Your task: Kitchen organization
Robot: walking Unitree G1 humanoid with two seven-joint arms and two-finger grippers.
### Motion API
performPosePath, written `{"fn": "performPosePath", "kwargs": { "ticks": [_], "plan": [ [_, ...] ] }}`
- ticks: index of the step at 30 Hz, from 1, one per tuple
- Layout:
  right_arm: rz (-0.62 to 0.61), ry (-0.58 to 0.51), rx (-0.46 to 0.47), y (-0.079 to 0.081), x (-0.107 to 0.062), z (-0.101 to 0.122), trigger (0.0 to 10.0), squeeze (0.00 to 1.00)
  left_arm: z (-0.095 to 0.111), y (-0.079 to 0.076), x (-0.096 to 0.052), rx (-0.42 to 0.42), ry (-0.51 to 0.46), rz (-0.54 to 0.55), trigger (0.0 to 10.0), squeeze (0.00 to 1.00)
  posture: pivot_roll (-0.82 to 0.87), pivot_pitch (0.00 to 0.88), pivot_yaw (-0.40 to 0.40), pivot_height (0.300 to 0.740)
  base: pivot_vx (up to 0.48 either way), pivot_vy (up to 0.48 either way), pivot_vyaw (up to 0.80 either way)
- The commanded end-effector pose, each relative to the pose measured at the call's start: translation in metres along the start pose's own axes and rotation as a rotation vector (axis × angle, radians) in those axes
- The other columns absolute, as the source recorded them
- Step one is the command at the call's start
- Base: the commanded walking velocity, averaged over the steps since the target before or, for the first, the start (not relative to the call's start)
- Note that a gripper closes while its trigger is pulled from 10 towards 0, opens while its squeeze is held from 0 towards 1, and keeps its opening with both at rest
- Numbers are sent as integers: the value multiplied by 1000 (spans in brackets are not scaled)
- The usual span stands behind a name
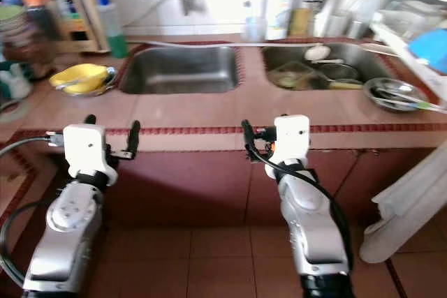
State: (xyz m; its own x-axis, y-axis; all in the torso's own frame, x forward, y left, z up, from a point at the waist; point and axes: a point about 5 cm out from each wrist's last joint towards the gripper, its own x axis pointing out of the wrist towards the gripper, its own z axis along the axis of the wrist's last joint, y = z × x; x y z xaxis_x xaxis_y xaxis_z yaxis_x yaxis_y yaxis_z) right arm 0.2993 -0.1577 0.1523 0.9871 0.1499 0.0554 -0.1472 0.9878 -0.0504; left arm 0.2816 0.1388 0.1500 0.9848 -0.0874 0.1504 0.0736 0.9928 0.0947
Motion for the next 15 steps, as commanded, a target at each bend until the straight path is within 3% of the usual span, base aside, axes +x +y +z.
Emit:
{"fn": "performPosePath", "kwargs": {
  "ticks": [1, 15],
  "plan": [
    [24, -42, 8, 8, 4, 10, 10000, 0, 5, 9, 1, 25, -19, 20, 10000, 0, 0, 24, 28, 740, 409, 0, 0],
    [20, -51, 0, 5, 6, 11, 10000, 0, 6, 7, 2, 31, -24, 19, 10000, 0, 2, 17, 29, 740, 399, 0, 0]
  ]
}}
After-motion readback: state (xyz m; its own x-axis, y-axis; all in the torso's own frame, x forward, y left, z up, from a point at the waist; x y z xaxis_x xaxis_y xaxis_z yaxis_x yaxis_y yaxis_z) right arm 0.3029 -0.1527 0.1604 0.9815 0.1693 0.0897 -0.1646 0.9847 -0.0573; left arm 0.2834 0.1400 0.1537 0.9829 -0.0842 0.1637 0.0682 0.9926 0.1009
